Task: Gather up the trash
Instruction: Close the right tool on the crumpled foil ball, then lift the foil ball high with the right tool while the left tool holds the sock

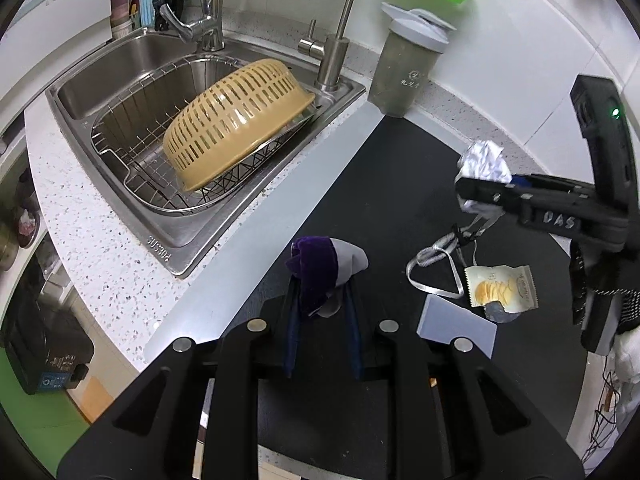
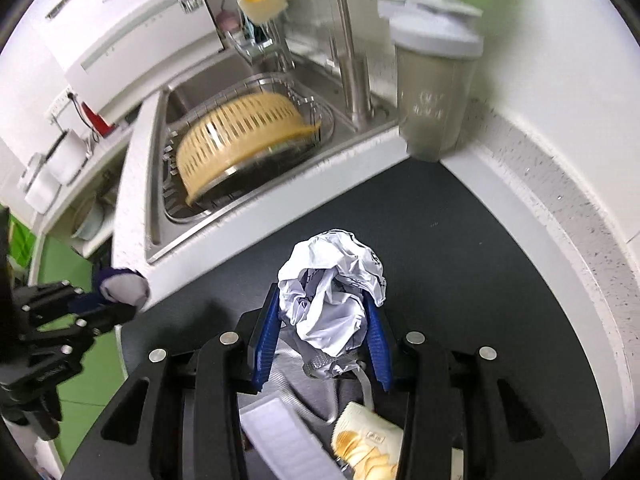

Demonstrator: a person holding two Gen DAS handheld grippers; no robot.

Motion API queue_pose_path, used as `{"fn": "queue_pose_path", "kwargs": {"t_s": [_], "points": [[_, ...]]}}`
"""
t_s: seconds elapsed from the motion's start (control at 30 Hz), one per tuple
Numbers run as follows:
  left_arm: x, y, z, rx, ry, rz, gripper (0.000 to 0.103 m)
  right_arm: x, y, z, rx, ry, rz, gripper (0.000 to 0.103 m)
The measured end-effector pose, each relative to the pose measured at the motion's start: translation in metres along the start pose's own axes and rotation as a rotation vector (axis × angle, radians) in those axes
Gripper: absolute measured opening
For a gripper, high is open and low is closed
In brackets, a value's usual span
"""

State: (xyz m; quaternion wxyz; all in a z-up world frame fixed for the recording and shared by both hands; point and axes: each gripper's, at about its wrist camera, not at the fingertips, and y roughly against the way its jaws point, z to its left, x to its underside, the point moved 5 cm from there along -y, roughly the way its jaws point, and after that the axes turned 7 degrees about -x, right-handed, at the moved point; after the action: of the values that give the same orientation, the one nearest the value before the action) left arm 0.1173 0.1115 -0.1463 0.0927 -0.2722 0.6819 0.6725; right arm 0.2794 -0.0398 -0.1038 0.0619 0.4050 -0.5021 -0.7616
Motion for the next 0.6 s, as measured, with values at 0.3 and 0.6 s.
{"fn": "queue_pose_path", "kwargs": {"t_s": [0.3,0.6], "points": [[0.014,0.033,-0.002,0.006,-0.016,-0.046,0.020,-0.001,0.049,0.022,-0.006,0.014,-0.093,0.039],[0.027,0.063,-0.010,0.013,-0.033,-0.084,0.020,0.004,0.093,0.037,-0.028,0.008,-0.186,0.039]]}}
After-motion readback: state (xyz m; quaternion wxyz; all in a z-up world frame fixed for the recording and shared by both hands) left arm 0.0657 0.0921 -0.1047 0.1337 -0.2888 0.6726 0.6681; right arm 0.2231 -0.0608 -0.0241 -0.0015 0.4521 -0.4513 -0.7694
